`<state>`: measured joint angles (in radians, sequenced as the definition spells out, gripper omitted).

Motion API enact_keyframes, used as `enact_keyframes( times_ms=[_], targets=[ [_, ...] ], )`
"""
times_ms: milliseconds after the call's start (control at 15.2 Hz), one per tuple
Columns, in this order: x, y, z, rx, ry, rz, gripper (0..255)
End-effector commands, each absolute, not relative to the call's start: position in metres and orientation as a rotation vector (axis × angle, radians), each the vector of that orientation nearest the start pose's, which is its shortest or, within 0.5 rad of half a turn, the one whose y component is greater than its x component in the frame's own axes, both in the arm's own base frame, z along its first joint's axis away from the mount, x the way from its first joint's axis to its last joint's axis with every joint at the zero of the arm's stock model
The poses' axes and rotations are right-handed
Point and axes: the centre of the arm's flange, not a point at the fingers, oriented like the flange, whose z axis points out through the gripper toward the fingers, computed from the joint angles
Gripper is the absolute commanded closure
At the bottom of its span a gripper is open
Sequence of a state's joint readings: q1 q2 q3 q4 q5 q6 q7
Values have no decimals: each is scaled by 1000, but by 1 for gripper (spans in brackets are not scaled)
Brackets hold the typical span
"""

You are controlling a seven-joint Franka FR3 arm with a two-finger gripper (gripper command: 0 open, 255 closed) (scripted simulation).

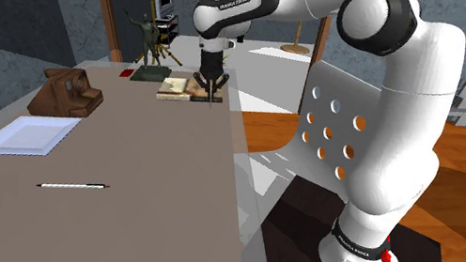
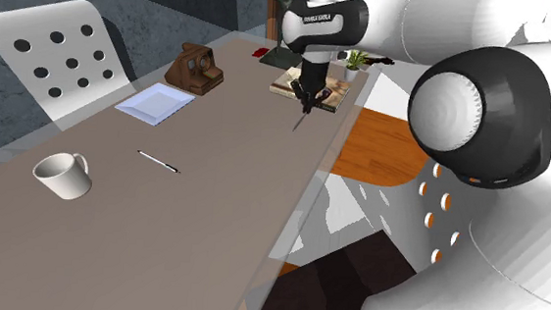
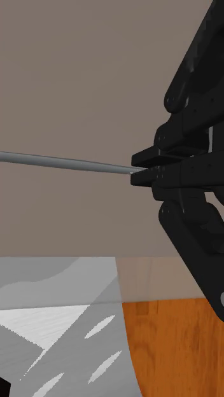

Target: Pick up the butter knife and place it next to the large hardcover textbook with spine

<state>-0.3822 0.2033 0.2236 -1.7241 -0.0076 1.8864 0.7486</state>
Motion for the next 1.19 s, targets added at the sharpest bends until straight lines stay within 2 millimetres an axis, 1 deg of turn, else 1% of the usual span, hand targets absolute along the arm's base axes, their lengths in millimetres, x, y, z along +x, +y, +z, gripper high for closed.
enact_keyframes(
  times_ms=[0, 990, 1056, 1122],
  targets=[
    [607, -133, 459, -2800, 1365, 71, 255],
    [625, -330, 459, -2800, 1365, 71, 255],
    [626, -347, 459, -2800, 1365, 71, 255],
    [626, -347, 454, -2800, 1365, 71, 255]
  ],
)
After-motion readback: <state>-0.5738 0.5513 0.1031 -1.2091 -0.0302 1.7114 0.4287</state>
